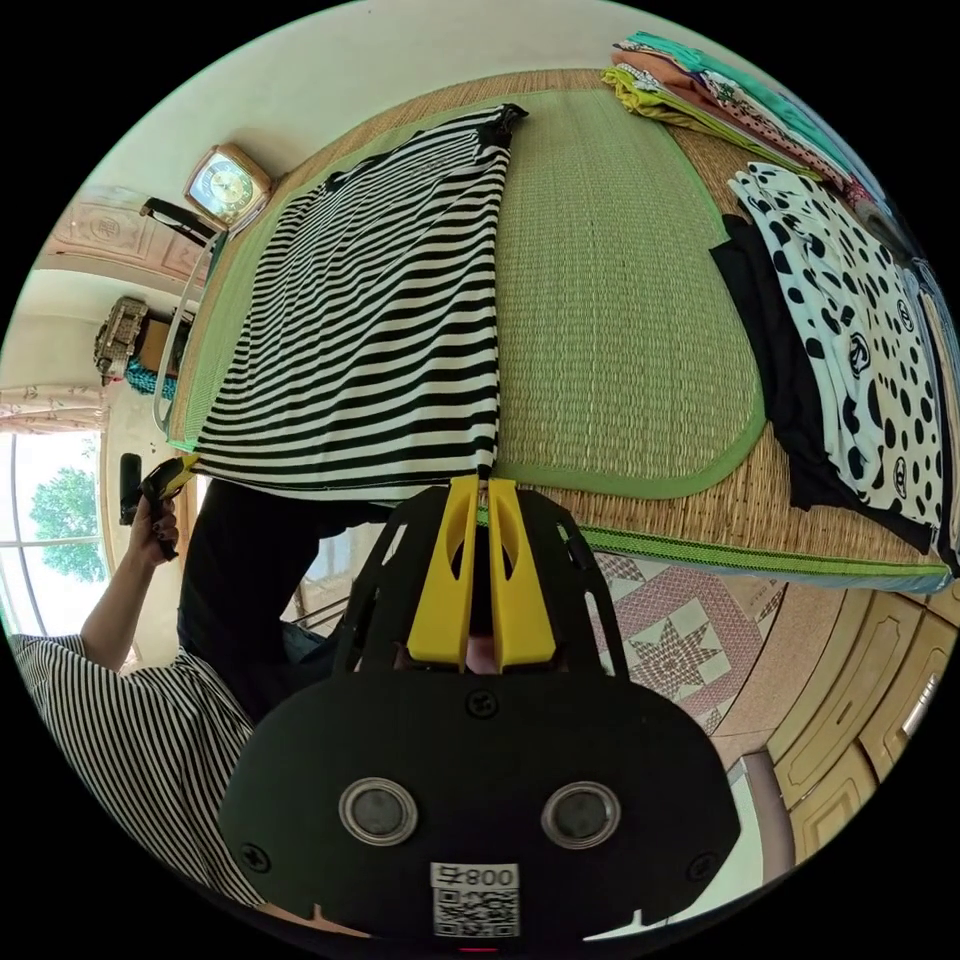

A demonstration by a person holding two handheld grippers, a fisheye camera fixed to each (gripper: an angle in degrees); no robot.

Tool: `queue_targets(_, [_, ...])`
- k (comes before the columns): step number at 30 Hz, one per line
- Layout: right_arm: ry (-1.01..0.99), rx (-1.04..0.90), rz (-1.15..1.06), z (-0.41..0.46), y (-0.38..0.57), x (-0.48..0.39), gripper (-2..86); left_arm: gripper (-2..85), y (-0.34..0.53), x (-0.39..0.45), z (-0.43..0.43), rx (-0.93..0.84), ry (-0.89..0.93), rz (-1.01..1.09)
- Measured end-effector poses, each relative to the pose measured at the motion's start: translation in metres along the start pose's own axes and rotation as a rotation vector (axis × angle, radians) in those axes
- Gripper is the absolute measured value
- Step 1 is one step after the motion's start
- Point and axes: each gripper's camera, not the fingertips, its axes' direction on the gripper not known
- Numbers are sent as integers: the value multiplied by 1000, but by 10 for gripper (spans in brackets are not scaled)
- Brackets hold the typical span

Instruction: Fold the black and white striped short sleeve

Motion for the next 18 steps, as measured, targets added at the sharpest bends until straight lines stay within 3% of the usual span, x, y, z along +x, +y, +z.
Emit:
queue_targets(5, [-198,128,35,-34,9,21,8,29,1,2,-19,45,76,8])
queue_targets(10, [-343,280,8,-98,-42,45,7,28,-66,29,-39,111,116,60])
queue_targets(18, [-269,576,-222,-292,-131,0,6,27,-167,179,-151,398,188,370])
